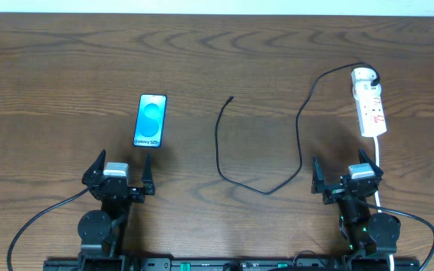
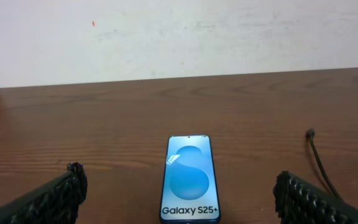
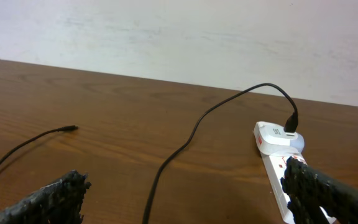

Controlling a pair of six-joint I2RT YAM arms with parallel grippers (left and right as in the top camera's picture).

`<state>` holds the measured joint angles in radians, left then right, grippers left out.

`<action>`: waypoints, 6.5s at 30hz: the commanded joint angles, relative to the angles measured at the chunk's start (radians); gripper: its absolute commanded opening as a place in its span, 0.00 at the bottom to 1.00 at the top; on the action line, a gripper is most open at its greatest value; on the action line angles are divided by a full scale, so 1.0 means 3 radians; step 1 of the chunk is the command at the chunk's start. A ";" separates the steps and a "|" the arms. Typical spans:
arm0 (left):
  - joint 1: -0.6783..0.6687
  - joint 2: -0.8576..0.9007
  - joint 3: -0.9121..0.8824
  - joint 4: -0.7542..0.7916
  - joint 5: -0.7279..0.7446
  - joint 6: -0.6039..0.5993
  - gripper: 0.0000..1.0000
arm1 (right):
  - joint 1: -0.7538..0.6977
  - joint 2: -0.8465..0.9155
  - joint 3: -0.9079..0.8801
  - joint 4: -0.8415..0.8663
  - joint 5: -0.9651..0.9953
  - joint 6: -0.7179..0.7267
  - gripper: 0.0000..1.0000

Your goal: Plug charger to phone and switch on socket

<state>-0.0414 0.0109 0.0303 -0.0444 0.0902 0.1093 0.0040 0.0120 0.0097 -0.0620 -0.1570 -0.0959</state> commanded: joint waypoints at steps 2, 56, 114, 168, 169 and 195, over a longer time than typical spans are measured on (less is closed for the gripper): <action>-0.0017 -0.0019 -0.0088 -0.0067 -0.0042 0.0046 0.98 | 0.0011 -0.0020 -0.0014 0.0004 0.0004 -0.0022 0.99; -0.0017 -0.0019 -0.0088 -0.0067 -0.0042 0.0046 0.98 | 0.0011 -0.0020 -0.0014 0.0004 0.0004 -0.0022 0.99; -0.0017 -0.0017 -0.0088 -0.0067 -0.0043 0.0032 0.98 | 0.0011 -0.0018 -0.0014 0.0005 -0.0034 -0.0019 0.99; -0.0017 0.0665 0.0572 -0.0099 0.0093 -0.0509 0.98 | 0.0011 -0.0010 0.0207 0.0005 -0.0221 0.0131 0.99; -0.0017 0.0702 0.0594 -0.0098 0.0111 -0.0509 0.98 | 0.0011 -0.0005 0.0221 0.0005 -0.0221 0.0131 0.99; -0.0017 0.2281 0.2012 -0.0805 0.0638 -0.0537 0.98 | 0.0011 0.1972 0.1915 -0.0855 -0.0623 0.0131 0.99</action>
<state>-0.0414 0.6456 0.5484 -0.2607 0.2371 -0.0460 0.0040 0.5156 0.4816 -0.2665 -0.3073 -0.0681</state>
